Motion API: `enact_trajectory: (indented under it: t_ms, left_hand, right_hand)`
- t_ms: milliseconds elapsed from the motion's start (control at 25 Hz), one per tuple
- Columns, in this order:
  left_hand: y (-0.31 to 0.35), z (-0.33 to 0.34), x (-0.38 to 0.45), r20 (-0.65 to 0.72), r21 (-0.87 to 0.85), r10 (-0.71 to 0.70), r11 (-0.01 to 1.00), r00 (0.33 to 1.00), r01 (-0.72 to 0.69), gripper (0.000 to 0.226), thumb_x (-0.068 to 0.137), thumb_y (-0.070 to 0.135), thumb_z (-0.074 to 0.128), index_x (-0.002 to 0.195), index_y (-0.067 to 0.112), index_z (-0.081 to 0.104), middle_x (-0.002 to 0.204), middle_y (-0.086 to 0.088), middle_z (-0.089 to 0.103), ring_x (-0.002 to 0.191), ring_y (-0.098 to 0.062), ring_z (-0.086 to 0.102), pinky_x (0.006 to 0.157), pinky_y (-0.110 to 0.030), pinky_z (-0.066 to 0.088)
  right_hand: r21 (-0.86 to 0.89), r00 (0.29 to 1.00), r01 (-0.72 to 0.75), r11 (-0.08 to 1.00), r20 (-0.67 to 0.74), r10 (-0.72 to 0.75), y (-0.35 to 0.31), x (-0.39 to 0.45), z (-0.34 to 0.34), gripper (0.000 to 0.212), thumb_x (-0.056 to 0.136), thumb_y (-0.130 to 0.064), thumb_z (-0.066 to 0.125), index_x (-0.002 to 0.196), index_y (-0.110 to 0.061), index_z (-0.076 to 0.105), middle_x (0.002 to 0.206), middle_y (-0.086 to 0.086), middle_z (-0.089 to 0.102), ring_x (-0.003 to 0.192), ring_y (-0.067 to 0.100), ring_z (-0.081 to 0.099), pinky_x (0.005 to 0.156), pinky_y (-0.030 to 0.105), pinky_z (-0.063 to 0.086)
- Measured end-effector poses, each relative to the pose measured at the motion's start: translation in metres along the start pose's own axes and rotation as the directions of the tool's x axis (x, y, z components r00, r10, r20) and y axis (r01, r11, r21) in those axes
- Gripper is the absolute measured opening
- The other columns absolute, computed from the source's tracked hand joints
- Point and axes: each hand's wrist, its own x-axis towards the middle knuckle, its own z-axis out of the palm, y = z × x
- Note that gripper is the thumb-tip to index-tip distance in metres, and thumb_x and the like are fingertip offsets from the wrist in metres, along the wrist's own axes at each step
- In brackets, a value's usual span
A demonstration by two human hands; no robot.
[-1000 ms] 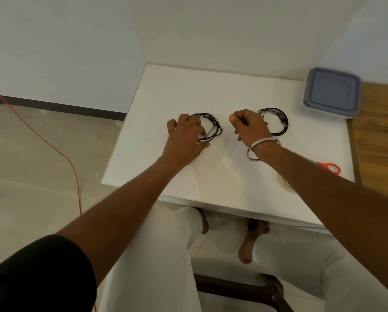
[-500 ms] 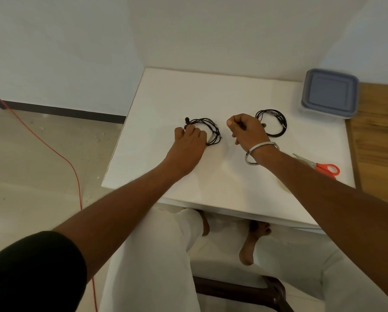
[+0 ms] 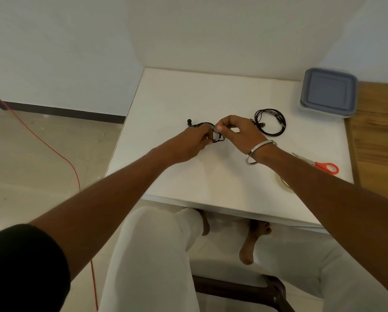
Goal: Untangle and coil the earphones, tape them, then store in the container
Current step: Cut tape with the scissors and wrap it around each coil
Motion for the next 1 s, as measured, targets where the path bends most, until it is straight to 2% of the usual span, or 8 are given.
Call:
enact_trajectory:
  t_ms: [80,160,320,560,680,800,880,1000]
  left_hand:
    - [0.002,-0.004,-0.002,-0.001,-0.084,0.012,0.996,1.000,-0.012,0.017,0.101,0.006,0.037,0.109,0.005,0.052,0.082,0.005,0.054,0.070,-0.003,0.049,0.061,-0.010,0.037]
    - [0.002,-0.006,-0.003,0.022,-0.150,0.004,0.989,1.000,0.000,0.016,0.101,0.006,0.038,0.108,0.010,0.052,0.082,0.007,0.057,0.070,-0.003,0.050,0.061,-0.007,0.038]
    - [0.004,-0.010,-0.001,0.045,-0.246,-0.018,0.969,0.999,0.029,0.011,0.101,0.009,0.040,0.107,0.012,0.048,0.078,0.008,0.059,0.068,-0.007,0.049,0.062,-0.018,0.039]
    - [0.008,-0.013,-0.001,0.048,-0.315,-0.013,0.949,0.999,0.027,0.016,0.101,0.007,0.040,0.116,0.007,0.036,0.075,0.005,0.059,0.061,0.002,0.048,0.058,-0.015,0.041]
    - [0.009,-0.008,-0.006,0.086,-0.235,0.002,0.972,0.996,0.018,0.022,0.097,0.000,0.039,0.118,0.008,0.041,0.081,-0.004,0.061,0.069,-0.004,0.050,0.063,-0.017,0.043]
    - [0.013,0.014,-0.018,0.157,-0.043,-0.005,0.999,0.988,0.012,0.029,0.096,0.002,0.039,0.122,0.013,0.046,0.095,-0.003,0.067,0.087,-0.013,0.057,0.084,-0.026,0.038]
    - [0.015,0.026,-0.025,0.109,0.109,-0.033,0.994,0.993,0.021,0.028,0.099,0.008,0.041,0.125,0.017,0.049,0.103,0.003,0.068,0.097,-0.015,0.057,0.093,-0.031,0.026]
    - [0.017,0.033,-0.030,0.009,0.175,0.020,0.984,1.000,-0.021,0.024,0.100,0.017,0.044,0.120,0.020,0.058,0.108,0.007,0.063,0.103,-0.012,0.055,0.097,-0.036,0.025]
  right_hand:
    - [-0.012,0.998,0.037,0.999,0.052,-0.036,-0.002,0.000,-0.003,0.011,0.093,-0.019,0.055,0.094,-0.011,0.062,0.091,-0.002,0.063,0.086,0.006,0.055,0.075,0.001,0.039]
    - [-0.020,0.995,0.062,0.998,0.081,-0.060,-0.004,-0.001,-0.007,0.011,0.094,-0.017,0.054,0.094,-0.008,0.060,0.089,0.000,0.062,0.078,0.001,0.055,0.072,0.003,0.041]
    - [0.022,0.987,0.058,0.998,0.146,-0.061,-0.007,-0.003,-0.009,0.006,0.095,-0.010,0.051,0.097,-0.006,0.055,0.085,0.000,0.060,0.063,-0.012,0.054,0.065,0.004,0.041]
    - [0.083,0.987,0.029,0.996,0.154,-0.041,-0.007,-0.009,-0.008,0.007,0.097,-0.008,0.046,0.099,-0.003,0.051,0.079,-0.002,0.061,0.059,-0.010,0.057,0.060,0.006,0.041]
    - [0.046,0.993,0.035,0.998,0.115,-0.040,0.000,-0.013,-0.010,0.005,0.097,-0.014,0.048,0.093,-0.013,0.052,0.079,-0.006,0.059,0.061,0.002,0.052,0.063,0.015,0.042]
    - [0.068,1.000,-0.022,0.997,0.018,0.021,0.009,-0.016,-0.018,0.007,0.095,-0.020,0.051,0.094,-0.014,0.056,0.084,-0.007,0.056,0.062,0.008,0.049,0.058,0.011,0.042]
    - [0.075,0.998,-0.055,0.996,-0.034,0.058,0.012,-0.017,-0.023,0.013,0.095,-0.021,0.051,0.098,-0.010,0.056,0.083,-0.007,0.054,0.060,0.008,0.047,0.054,0.009,0.040]
    - [0.061,0.994,-0.073,0.995,-0.072,0.078,0.013,-0.018,-0.030,0.016,0.095,-0.021,0.051,0.100,-0.007,0.056,0.076,-0.010,0.051,0.057,0.007,0.045,0.052,0.008,0.039]
